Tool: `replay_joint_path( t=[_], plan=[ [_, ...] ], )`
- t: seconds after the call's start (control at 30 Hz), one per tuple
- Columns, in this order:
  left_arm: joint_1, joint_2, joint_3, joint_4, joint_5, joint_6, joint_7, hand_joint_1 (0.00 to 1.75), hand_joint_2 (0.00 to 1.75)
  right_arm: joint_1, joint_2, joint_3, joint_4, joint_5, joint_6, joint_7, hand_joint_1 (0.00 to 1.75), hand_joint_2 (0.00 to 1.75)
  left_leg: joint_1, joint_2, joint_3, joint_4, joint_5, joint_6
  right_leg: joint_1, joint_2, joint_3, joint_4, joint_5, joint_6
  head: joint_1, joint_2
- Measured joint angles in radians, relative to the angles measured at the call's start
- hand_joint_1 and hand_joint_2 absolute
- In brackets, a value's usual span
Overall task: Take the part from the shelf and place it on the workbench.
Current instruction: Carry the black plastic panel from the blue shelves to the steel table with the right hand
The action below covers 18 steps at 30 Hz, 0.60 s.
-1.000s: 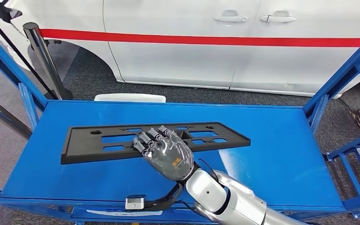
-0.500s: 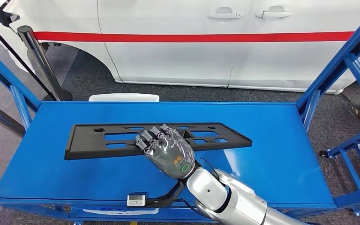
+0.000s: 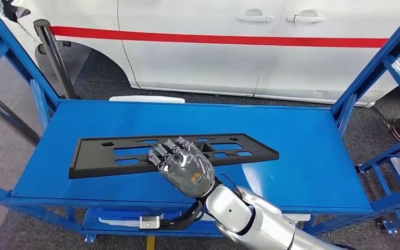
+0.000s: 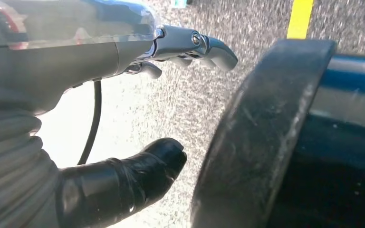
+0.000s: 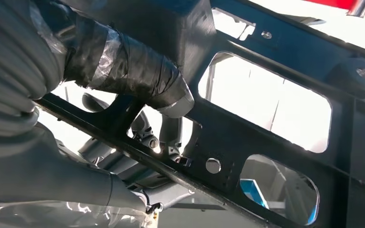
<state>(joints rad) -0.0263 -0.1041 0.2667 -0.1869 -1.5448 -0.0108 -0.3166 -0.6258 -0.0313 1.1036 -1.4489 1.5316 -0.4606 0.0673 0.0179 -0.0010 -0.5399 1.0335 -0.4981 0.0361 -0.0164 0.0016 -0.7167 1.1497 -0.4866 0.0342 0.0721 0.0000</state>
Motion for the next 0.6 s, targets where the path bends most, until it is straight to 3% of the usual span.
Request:
replay_joint_path(
  t=[0.07, 0.1, 0.13, 0.2, 0.27, 0.3, 0.33, 0.4, 0.47, 0.57, 0.6],
  plan=[
    [0.000, 0.000, -0.002, 0.000, -0.002, -0.004, 0.000, 0.00, 1.75, -0.001, 0.000, 0.000, 0.001, 0.000, 0.005, 0.000, 1.75, 1.75, -0.004, 0.001, -0.025, 0.001, 0.019, 0.008, 0.002, -0.001, -0.030, 0.125, -0.083, 0.001, 0.000, 0.000],
    [0.000, 0.000, -0.002, 0.000, -0.004, -0.008, 0.000, 0.00, 1.75, -0.001, 0.000, 0.000, 0.003, 0.000, 0.008, -0.001, 1.75, 1.75, -0.007, 0.002, -0.038, 0.001, 0.028, 0.009, 0.003, -0.001, -0.032, 0.165, -0.093, 0.000, 0.000, 0.000],
    [0.000, 0.000, -0.003, 0.000, -0.006, -0.011, 0.000, 0.00, 1.75, -0.001, 0.000, 0.000, 0.005, 0.000, 0.010, -0.001, 1.75, 1.75, -0.010, 0.002, -0.050, 0.002, 0.037, 0.010, 0.004, -0.001, -0.017, 0.172, -0.083, -0.004, 0.000, 0.000],
    [0.000, 0.000, -0.005, 0.000, -0.009, -0.014, 0.000, 0.00, 1.75, -0.004, 0.001, 0.000, 0.008, 0.000, 0.012, -0.002, 1.75, 1.75, -0.018, 0.001, -0.071, 0.002, 0.053, 0.010, 0.013, 0.000, 0.063, 0.087, -0.035, -0.022, 0.000, 0.000],
    [0.000, -0.003, -0.009, 0.000, -0.011, -0.015, 0.000, 0.00, 1.75, -0.009, 0.004, 0.000, 0.009, 0.000, 0.013, -0.002, 1.75, 1.75, -0.022, 0.000, -0.084, 0.002, 0.068, 0.007, 0.024, -0.001, 0.159, -0.053, -0.023, -0.048, -0.001, 0.000],
    [0.000, -0.005, -0.012, 0.000, -0.012, -0.016, 0.000, 0.00, 1.75, -0.013, 0.006, 0.000, 0.009, -0.001, 0.013, -0.002, 1.75, 1.75, -0.021, 0.000, -0.088, 0.001, 0.075, 0.003, 0.030, -0.001, 0.186, -0.101, -0.025, -0.056, -0.001, 0.000],
    [0.000, -0.007, -0.015, 0.000, -0.013, -0.016, 0.000, 0.00, 1.75, -0.016, 0.008, 0.000, 0.009, -0.002, 0.014, -0.002, 1.75, 1.75, -0.018, 0.001, -0.090, -0.002, 0.083, -0.002, 0.034, -0.002, 0.198, -0.127, -0.028, -0.061, -0.002, 0.000],
    [-0.001, -0.009, -0.020, 0.000, -0.015, -0.017, 0.000, 0.00, 1.75, -0.021, 0.008, 0.000, 0.009, -0.006, 0.015, -0.002, 1.75, 1.75, -0.014, 0.001, -0.094, -0.006, 0.093, -0.014, 0.035, -0.005, 0.196, -0.148, -0.008, -0.061, -0.001, 0.000],
    [-0.001, -0.009, -0.021, 0.001, -0.018, -0.019, 0.000, 0.00, 1.75, -0.023, 0.010, 0.000, 0.009, -0.008, 0.017, -0.001, 1.75, 1.75, -0.013, 0.000, -0.109, 0.024, 0.051, -0.024, 0.028, -0.009, 0.188, -0.169, 0.018, -0.068, -0.002, 0.000],
    [0.000, -0.009, -0.022, 0.002, -0.019, -0.023, 0.000, 0.00, 1.75, -0.025, 0.012, 0.000, 0.012, -0.009, 0.021, -0.001, 1.75, 1.75, -0.006, -0.001, -0.149, 0.183, -0.078, -0.040, 0.021, -0.012, 0.154, -0.173, 0.051, -0.071, -0.003, 0.000],
    [0.001, -0.009, -0.022, 0.002, -0.020, -0.024, 0.000, 0.00, 1.75, -0.024, 0.012, 0.000, 0.013, -0.009, 0.023, -0.001, 1.75, 1.75, -0.003, -0.001, -0.155, 0.230, -0.092, -0.046, 0.019, -0.013, 0.139, -0.169, 0.060, -0.067, -0.003, 0.000]
  ],
)
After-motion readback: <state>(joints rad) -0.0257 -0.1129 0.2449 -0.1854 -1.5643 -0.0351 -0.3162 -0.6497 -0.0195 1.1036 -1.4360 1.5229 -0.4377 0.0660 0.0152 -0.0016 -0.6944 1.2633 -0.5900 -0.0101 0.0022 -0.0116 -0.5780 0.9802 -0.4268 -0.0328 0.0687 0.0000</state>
